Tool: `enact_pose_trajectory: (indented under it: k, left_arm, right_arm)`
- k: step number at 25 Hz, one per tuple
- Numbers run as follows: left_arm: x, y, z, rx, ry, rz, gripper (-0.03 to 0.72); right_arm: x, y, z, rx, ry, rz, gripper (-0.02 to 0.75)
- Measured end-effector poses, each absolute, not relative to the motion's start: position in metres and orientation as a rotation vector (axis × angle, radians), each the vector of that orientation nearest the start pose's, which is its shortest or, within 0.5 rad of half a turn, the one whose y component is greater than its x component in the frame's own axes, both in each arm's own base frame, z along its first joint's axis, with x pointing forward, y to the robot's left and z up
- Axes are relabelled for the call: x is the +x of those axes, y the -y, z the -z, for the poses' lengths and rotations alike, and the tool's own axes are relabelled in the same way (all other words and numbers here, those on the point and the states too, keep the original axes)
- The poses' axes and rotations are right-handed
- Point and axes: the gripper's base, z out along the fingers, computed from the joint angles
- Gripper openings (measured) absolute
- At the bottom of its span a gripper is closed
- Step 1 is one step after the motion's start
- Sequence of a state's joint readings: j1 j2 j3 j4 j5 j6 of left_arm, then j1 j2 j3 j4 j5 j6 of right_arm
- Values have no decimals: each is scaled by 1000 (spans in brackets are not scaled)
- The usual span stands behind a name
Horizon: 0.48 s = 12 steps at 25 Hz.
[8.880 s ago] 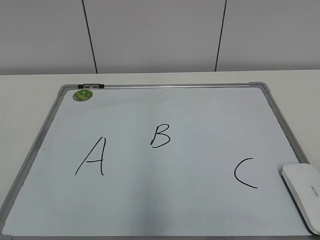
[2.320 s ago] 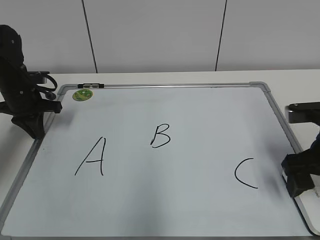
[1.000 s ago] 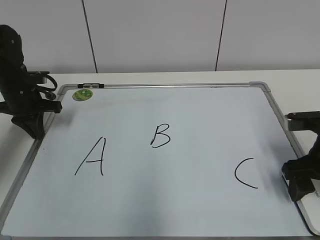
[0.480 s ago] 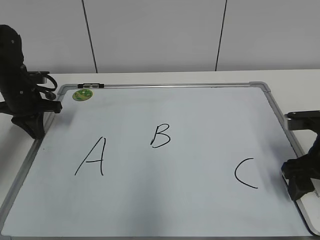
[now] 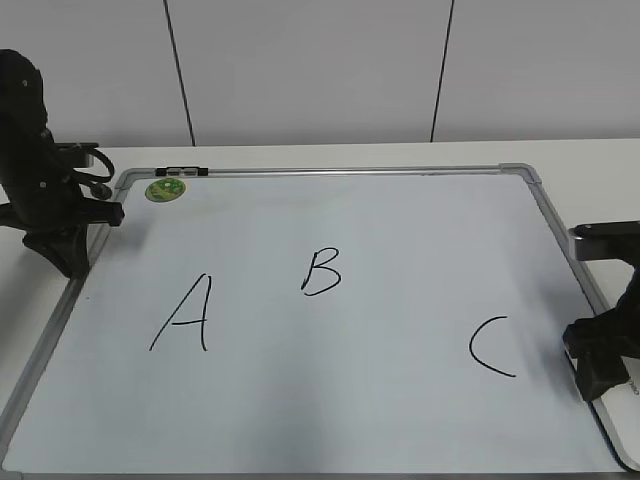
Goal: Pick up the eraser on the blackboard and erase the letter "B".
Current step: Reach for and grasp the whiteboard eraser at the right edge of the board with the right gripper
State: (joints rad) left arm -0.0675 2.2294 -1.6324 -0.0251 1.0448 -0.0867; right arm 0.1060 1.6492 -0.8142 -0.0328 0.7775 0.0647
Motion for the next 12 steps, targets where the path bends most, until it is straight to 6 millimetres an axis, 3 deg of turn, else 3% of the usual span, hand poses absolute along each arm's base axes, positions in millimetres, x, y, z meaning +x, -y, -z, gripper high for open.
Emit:
enact_pose_trajectory:
  k: [12]
  left_arm:
    - [433, 31, -129, -51, -3127, 39, 16]
  right_arm:
    - [265, -26, -152, -103, -3110, 33, 570]
